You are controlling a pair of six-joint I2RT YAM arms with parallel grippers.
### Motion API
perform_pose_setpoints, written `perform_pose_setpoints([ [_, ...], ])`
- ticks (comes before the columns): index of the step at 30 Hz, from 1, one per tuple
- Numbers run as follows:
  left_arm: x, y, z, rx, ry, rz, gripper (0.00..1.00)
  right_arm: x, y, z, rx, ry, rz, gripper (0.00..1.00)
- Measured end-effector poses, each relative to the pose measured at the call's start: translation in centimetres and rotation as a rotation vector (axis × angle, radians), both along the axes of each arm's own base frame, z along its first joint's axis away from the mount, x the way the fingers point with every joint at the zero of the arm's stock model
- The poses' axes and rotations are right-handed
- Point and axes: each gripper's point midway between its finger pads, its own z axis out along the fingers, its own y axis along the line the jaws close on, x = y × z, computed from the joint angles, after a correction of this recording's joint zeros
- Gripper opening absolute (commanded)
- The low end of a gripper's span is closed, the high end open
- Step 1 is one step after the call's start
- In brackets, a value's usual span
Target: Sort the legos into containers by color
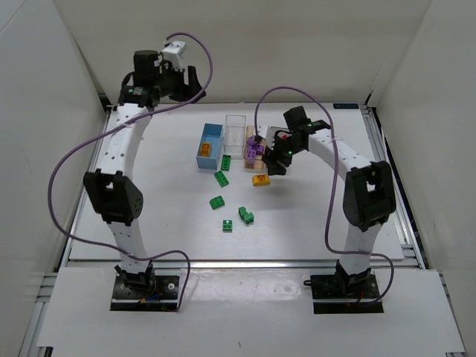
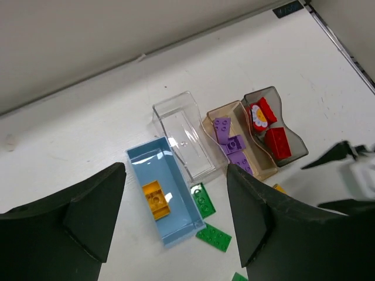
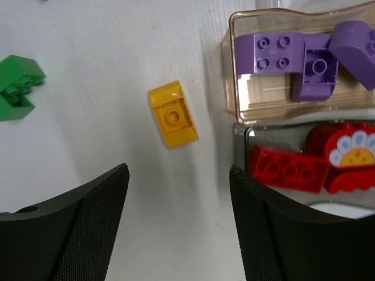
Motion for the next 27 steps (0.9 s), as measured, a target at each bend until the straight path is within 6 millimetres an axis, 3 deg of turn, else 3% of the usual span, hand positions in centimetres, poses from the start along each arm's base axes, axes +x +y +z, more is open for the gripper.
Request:
perform_pose_setpoints([
  [3, -1.9, 2.4, 3.8, 0.002, -0.075, 0.033, 0.81, 1.2, 1.1, -2.2, -0.024, 0.02, 0.025, 0.75],
  [6, -3.5, 5.4, 4.9, 0.011, -0.086, 0.091, 0.81, 2.1, 2.1, -4.2, -0.042, 0.038, 0.046, 0.76],
  [11, -3.9, 8.8, 1.9, 0.041, -0.013, 0.175, 0.81, 2.2, 3.0, -6.3, -0.06, 0.07, 0.068, 0.76],
  [16, -4.5, 9.2, -1.2, 0.064, 0.071, 0.19, 0.82, 2.0, 3.5, -7.0, -0.067, 0.069, 0.098, 0.76],
  [21, -4.5, 9.2, -1.6, 0.073, 0.076, 0.194, 0.82, 1.7, 3.8, -7.6, -0.073, 0.05, 0.131, 0.76],
  [27, -4.5, 9.3, -1.6, 0.082, 0.071, 0.193, 0.82, 0.2, 3.5, -9.7, -0.116, 0.063, 0.163, 0.76],
])
